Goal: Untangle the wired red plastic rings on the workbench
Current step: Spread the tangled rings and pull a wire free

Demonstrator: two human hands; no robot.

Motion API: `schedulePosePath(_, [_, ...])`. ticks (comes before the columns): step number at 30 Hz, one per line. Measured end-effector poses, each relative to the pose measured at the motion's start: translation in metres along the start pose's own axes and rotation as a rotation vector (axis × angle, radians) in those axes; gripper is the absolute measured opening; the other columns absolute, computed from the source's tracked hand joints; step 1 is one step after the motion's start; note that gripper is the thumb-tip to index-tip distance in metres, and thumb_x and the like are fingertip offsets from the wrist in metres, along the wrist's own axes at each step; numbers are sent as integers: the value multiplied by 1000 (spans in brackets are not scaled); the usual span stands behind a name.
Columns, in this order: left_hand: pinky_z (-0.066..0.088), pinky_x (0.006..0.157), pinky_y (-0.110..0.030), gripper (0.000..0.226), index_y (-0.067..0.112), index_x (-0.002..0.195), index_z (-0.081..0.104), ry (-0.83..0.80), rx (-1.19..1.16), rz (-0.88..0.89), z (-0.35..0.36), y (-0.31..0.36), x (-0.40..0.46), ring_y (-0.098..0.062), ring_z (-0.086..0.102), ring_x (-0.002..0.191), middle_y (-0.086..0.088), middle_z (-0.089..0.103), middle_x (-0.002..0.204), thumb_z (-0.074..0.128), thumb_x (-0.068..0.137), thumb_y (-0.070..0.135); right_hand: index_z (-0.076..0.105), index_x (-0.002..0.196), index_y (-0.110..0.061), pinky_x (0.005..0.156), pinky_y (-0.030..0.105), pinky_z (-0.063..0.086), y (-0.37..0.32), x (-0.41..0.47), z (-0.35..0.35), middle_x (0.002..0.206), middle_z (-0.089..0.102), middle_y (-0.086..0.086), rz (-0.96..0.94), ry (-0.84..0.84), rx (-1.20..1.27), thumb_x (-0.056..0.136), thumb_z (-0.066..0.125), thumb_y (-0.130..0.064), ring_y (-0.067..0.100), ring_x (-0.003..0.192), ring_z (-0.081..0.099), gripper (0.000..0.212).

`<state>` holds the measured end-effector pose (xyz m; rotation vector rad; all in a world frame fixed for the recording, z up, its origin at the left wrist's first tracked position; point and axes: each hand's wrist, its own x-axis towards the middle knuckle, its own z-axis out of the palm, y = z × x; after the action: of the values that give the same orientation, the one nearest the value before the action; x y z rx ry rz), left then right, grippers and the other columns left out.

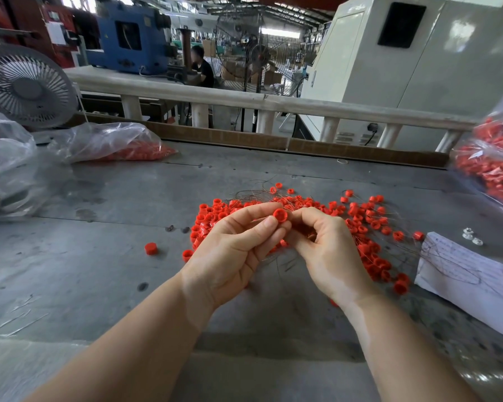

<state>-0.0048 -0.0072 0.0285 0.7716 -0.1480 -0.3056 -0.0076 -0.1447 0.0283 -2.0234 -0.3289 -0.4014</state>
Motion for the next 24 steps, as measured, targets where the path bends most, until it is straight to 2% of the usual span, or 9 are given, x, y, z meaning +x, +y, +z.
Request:
schedulePosePath(7, [55, 61, -16, 19, 6, 75, 76, 29, -5, 25, 0, 0, 1, -14, 72, 75, -10, 73, 80, 59, 67, 1, 69, 85, -20, 75, 16, 48, 4, 1, 0, 82, 68, -1, 9, 14, 17, 83, 68, -6, 7, 74, 61, 14])
schedulePosePath(10, [55, 62, -16, 19, 7, 74, 76, 60, -10, 45, -1, 0, 1, -13, 71, 74, -9, 73, 79, 59, 66, 1, 69, 86, -27, 73, 10, 46, 4, 1, -1, 87, 68, -4, -19, 84, 45, 84, 65, -1, 4, 77, 63, 27])
schedulePosePath(14, [55, 61, -15, 20, 7, 76, 77, 90, 3, 57, -2, -1, 3, -12, 71, 74, -8, 73, 79, 60, 67, 2, 69, 96, -22, 79, 10, 45, 1, 1, -3, 92, 66, -7, -114, 140, 15, 86, 61, 4, 1, 88, 62, 29])
schedulePosePath(17, [55, 61, -15, 20, 7, 77, 77, 111, 17, 61, -2, -1, 3, -10, 71, 73, -7, 74, 80, 61, 66, 3, 66, 98, -23, 77, 12, 47, 0, 0, -2, 84, 64, -6, -149, 206, 50, 84, 64, 3, 3, 81, 61, 30])
schedulePosePath(21, [55, 62, -15, 20, 7, 80, 75, 127, 22, 72, -3, -2, 3, -11, 71, 74, -8, 74, 82, 62, 66, 2, 65, 90, -18, 72, 12, 48, 0, -2, 1, 78, 64, -8, -269, 292, -15, 80, 70, 0, 5, 75, 62, 21])
schedulePosePath(24, [55, 63, -15, 22, 5, 85, 73, 126, 37, 87, -3, -3, 3, -12, 71, 75, -10, 74, 84, 62, 66, 2, 69, 86, -8, 74, 12, 48, 0, -3, 1, 80, 67, -2, -408, 316, -139, 79, 69, -2, 6, 77, 62, 9])
